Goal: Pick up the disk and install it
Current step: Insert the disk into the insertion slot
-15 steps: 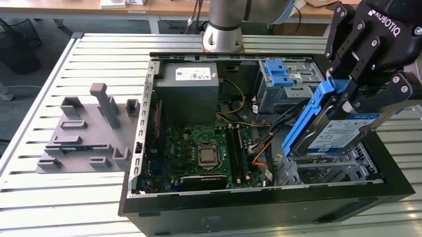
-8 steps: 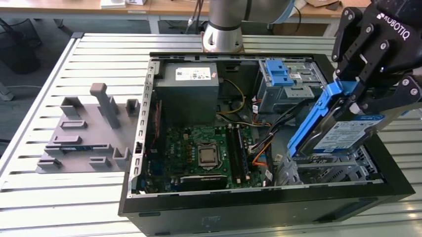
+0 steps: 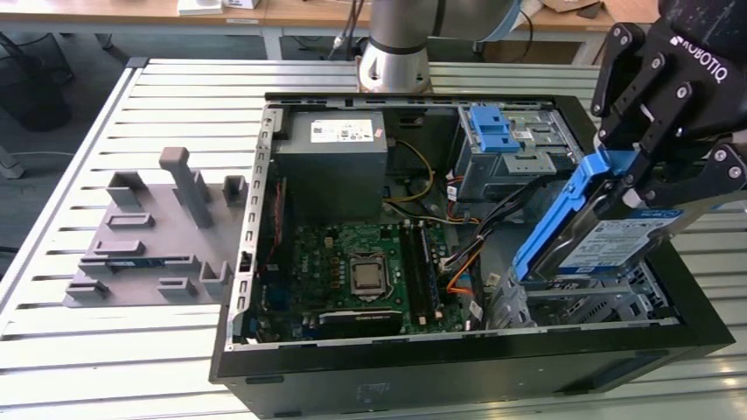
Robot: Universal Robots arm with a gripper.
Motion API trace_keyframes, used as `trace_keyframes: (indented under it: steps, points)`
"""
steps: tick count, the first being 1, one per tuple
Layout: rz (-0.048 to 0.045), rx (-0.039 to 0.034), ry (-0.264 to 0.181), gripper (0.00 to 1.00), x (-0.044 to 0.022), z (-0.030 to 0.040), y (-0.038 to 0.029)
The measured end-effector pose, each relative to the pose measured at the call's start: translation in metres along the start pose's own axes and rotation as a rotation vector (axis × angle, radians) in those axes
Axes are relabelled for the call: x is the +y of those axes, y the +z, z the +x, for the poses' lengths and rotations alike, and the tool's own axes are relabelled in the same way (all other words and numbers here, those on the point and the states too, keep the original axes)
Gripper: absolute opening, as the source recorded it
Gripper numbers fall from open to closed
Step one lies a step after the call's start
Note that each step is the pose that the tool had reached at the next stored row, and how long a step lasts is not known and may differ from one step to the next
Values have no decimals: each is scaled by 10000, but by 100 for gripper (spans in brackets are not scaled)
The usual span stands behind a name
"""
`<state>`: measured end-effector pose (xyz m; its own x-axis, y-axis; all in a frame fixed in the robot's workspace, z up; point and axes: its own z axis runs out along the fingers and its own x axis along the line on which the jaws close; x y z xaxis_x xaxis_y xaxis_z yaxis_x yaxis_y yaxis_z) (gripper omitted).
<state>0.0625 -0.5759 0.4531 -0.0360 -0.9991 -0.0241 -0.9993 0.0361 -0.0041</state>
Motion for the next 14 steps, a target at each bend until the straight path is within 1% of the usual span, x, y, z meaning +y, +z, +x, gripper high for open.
trace_keyframes:
  steps: [4, 9, 14]
  points:
    - [0, 0, 0, 36, -17, 0, 15]
    - [0, 0, 0, 36, -66, -1, 39]
    - [0, -1, 0, 36, -88, -1, 70]
